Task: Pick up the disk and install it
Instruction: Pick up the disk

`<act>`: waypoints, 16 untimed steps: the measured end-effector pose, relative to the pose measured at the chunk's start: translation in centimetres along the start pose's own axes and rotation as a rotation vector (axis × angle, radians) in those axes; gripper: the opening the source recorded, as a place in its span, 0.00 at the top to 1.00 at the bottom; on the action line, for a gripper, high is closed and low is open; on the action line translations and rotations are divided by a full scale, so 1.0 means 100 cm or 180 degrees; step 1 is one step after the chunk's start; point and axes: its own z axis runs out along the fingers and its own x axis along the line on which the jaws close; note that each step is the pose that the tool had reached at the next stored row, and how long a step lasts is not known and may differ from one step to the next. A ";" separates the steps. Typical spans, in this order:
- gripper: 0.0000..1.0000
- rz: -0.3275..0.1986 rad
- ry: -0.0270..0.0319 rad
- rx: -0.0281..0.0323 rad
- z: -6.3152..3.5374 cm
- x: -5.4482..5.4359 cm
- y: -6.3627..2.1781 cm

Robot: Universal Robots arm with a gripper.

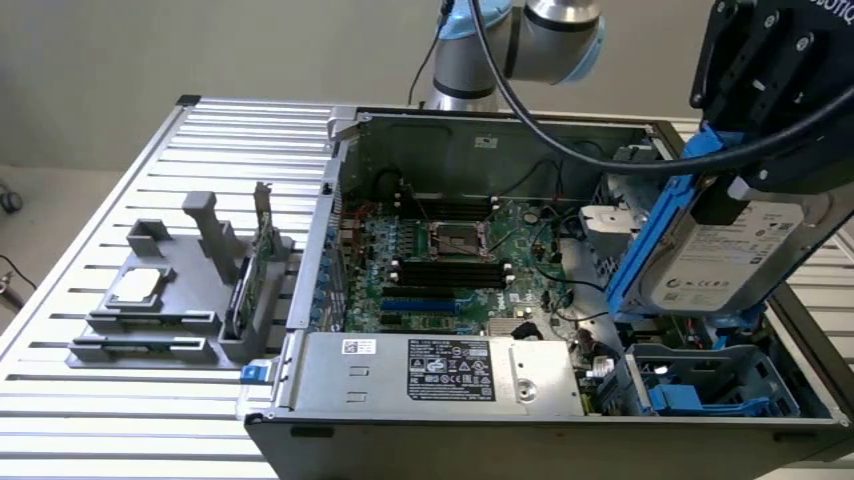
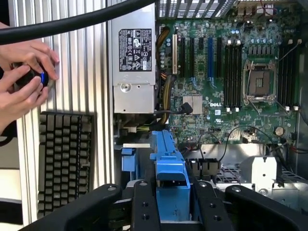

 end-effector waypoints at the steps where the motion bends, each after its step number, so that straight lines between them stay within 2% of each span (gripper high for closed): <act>1: 0.67 0.0000 0.0000 0.0000 -0.0003 0.002 -0.0020; 7: 0.67 0.0000 -0.0006 -0.0002 -0.0010 0.016 -0.0154; 12: 0.67 -0.0001 -0.0054 -0.0003 0.0025 0.023 -0.0203; 16: 0.67 -0.0002 -0.0068 -0.0003 0.0076 0.025 -0.0258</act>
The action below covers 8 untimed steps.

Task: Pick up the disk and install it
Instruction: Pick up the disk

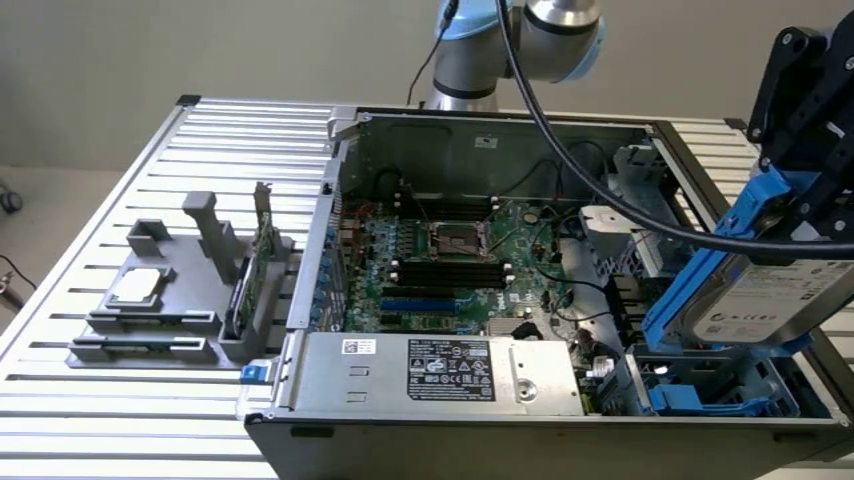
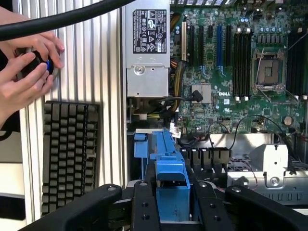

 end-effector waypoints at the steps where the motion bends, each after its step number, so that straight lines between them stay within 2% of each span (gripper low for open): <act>1: 0.67 -0.0001 -0.0002 0.0000 0.0013 0.000 -0.0019; 4: 0.67 -0.0013 -0.0003 0.0000 0.0061 0.001 -0.0059; 8: 0.67 -0.0040 -0.0004 -0.0001 0.0124 0.001 -0.0062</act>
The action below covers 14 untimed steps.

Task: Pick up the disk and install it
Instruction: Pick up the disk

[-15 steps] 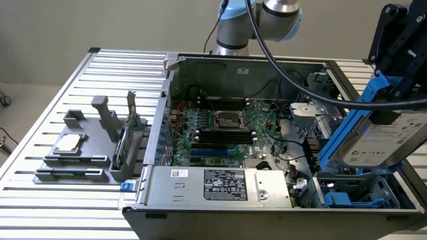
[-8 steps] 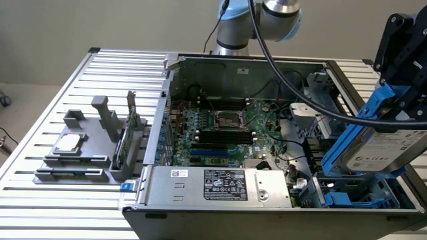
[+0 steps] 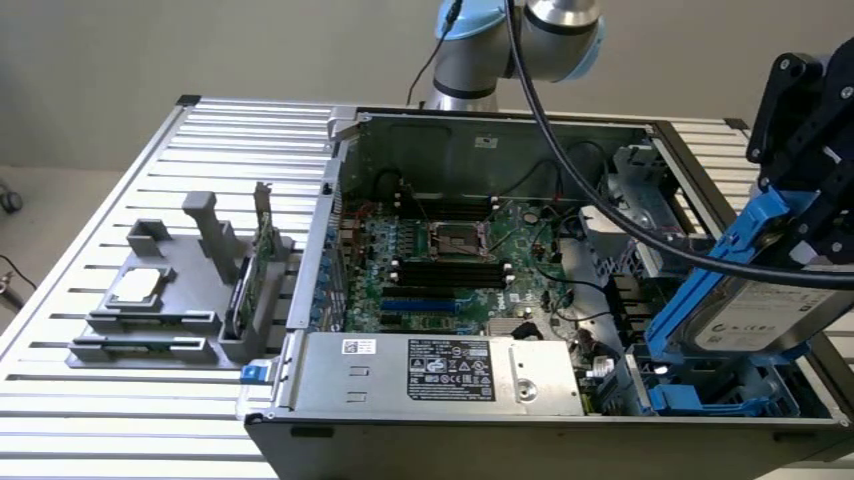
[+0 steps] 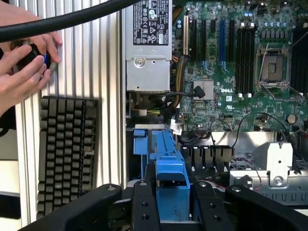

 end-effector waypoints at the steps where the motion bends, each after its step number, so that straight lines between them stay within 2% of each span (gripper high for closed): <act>1: 0.67 -0.0007 0.0000 0.0000 0.0012 0.000 -0.0001; 14: 0.67 -0.0098 -0.0018 -0.0002 0.0132 0.005 -0.0021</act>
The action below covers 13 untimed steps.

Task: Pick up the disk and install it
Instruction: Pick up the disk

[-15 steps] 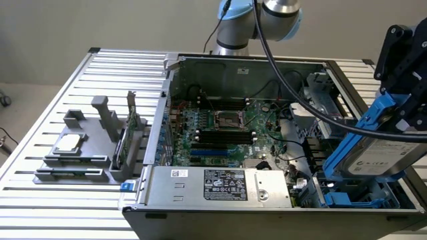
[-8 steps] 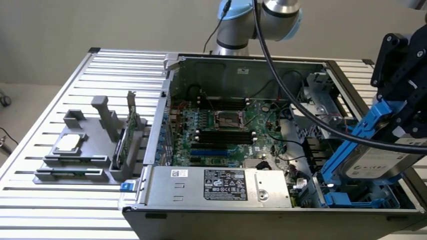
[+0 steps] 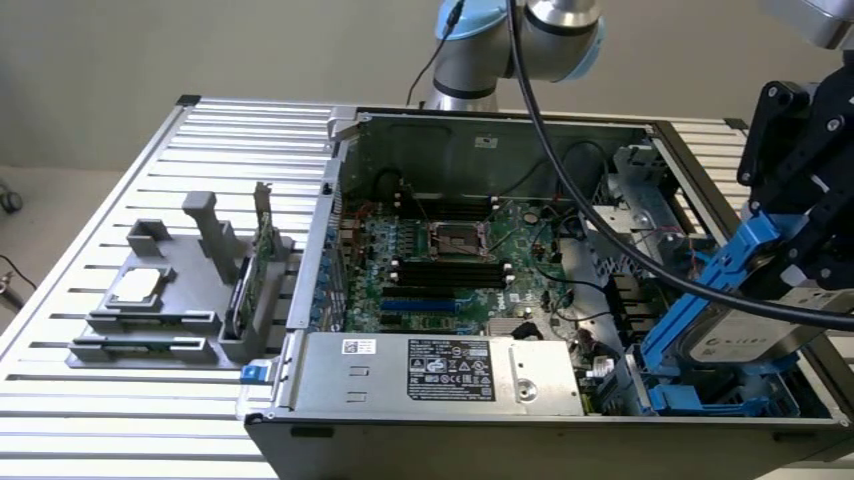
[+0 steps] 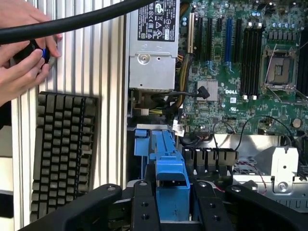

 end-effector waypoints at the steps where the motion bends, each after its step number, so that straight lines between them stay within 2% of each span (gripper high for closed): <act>1: 0.67 -0.0006 -0.0001 0.0000 0.0005 0.000 -0.0003; 9: 0.67 -0.0049 -0.0017 0.0000 0.0046 0.002 -0.0025; 13: 0.67 -0.0056 -0.0048 0.0000 0.0076 0.003 -0.0026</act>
